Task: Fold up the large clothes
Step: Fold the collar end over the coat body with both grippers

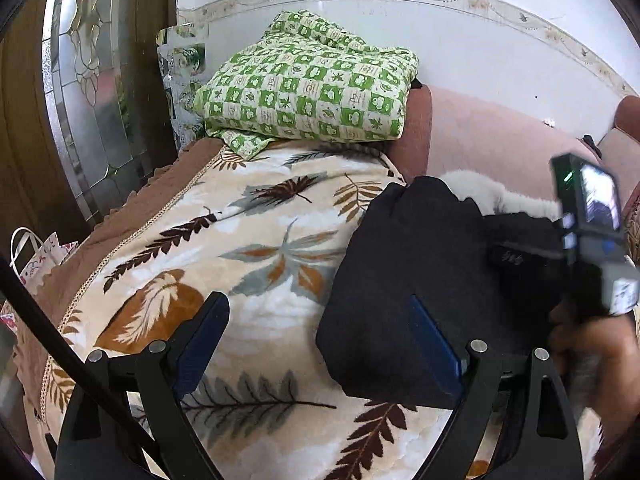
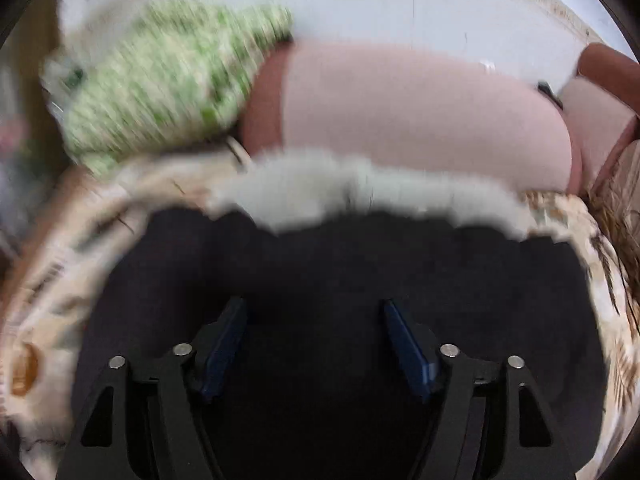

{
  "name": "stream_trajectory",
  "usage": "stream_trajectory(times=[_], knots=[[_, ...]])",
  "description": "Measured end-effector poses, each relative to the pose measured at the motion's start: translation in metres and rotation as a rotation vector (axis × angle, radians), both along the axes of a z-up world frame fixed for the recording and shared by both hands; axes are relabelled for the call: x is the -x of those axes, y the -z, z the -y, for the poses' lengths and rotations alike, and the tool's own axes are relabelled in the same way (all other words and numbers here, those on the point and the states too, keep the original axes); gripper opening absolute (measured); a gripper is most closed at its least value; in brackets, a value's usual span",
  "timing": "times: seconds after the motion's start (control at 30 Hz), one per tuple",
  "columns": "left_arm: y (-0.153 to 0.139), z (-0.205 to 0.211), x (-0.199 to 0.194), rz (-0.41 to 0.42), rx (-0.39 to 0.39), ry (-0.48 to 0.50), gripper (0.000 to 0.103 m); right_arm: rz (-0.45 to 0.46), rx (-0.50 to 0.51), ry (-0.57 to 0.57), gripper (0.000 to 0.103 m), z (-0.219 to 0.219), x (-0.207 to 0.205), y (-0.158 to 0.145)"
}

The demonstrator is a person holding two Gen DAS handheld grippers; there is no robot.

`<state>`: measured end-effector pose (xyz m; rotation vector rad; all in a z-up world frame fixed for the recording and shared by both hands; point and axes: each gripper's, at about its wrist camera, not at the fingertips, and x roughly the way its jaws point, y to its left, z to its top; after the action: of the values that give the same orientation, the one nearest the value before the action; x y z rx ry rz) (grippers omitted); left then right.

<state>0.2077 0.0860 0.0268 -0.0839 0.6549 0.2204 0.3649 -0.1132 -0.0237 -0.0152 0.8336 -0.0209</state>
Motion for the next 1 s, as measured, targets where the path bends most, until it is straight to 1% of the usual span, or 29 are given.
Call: stream_trajectory(times=[0.03,0.1,0.17,0.2,0.23,0.27,0.3,0.37,0.4,0.43,0.47,0.5,0.53,0.6,0.63,0.7,0.73,0.83,0.9,0.93,1.0], knots=[[-0.001,-0.001,0.0,-0.003,0.01,0.008,0.09,0.0,0.007,0.011,0.081,-0.001,-0.001,0.002],[-0.003,-0.003,0.0,-0.003,0.039,0.021,0.09,0.003,0.024,0.029,0.081,-0.003,0.002,-0.012],[-0.006,-0.005,0.003,0.016,0.052,0.02,0.09,0.072,0.008,0.01,0.08,-0.005,0.014,-0.032],[-0.008,-0.004,0.004,0.025,0.053,0.018,0.09,0.104,0.021,-0.011,0.08,-0.011,0.019,-0.042],[-0.009,-0.004,0.006,0.037,0.051,0.012,0.09,0.116,0.041,-0.032,0.08,-0.021,0.021,-0.047],[-0.01,-0.005,0.007,0.048,0.048,0.005,0.09,0.113,0.046,-0.052,0.08,-0.025,0.018,-0.048],[-0.01,-0.005,0.008,0.053,0.046,0.001,0.09,0.092,0.042,-0.067,0.08,-0.032,0.012,-0.046],[-0.01,-0.007,0.009,0.057,0.047,-0.007,0.09,0.037,0.016,-0.064,0.08,-0.039,0.001,-0.034],[-0.01,-0.008,0.008,0.055,0.051,-0.009,0.09,-0.016,-0.015,-0.069,0.082,-0.042,-0.007,-0.021],[-0.009,-0.01,0.007,0.053,0.059,-0.008,0.09,-0.058,-0.015,-0.072,0.087,-0.045,-0.012,-0.007],[-0.009,-0.011,0.006,0.051,0.071,-0.004,0.09,-0.065,0.01,-0.073,0.087,-0.049,-0.011,-0.001],[-0.008,-0.012,0.005,0.046,0.083,0.001,0.09,-0.05,0.041,-0.076,0.088,-0.052,-0.009,-0.002],[-0.007,-0.013,0.003,0.039,0.087,0.003,0.09,-0.039,0.046,-0.077,0.087,-0.053,-0.007,-0.007],[-0.004,-0.013,0.001,0.023,0.09,0.011,0.09,0.027,-0.003,-0.082,0.087,-0.046,0.011,-0.025],[-0.003,-0.013,0.0,0.017,0.095,0.021,0.09,0.067,-0.028,-0.089,0.087,-0.04,0.023,-0.034],[-0.003,-0.011,0.001,0.01,0.107,0.036,0.09,0.11,-0.049,-0.091,0.087,-0.028,0.041,-0.042],[-0.003,-0.009,0.002,0.012,0.111,0.042,0.09,0.128,-0.058,-0.079,0.087,-0.015,0.054,-0.043],[-0.002,-0.004,0.004,0.022,0.099,0.055,0.09,0.123,-0.066,-0.02,0.087,0.021,0.073,-0.031],[-0.002,0.0,0.006,0.028,0.089,0.06,0.09,0.086,-0.075,0.048,0.087,0.062,0.083,-0.014],[-0.001,0.001,0.006,0.031,0.085,0.059,0.09,0.083,-0.089,0.071,0.087,0.077,0.088,-0.01],[-0.001,0.003,0.007,0.039,0.076,0.049,0.09,0.081,-0.146,0.16,0.087,0.123,0.103,-0.002]])
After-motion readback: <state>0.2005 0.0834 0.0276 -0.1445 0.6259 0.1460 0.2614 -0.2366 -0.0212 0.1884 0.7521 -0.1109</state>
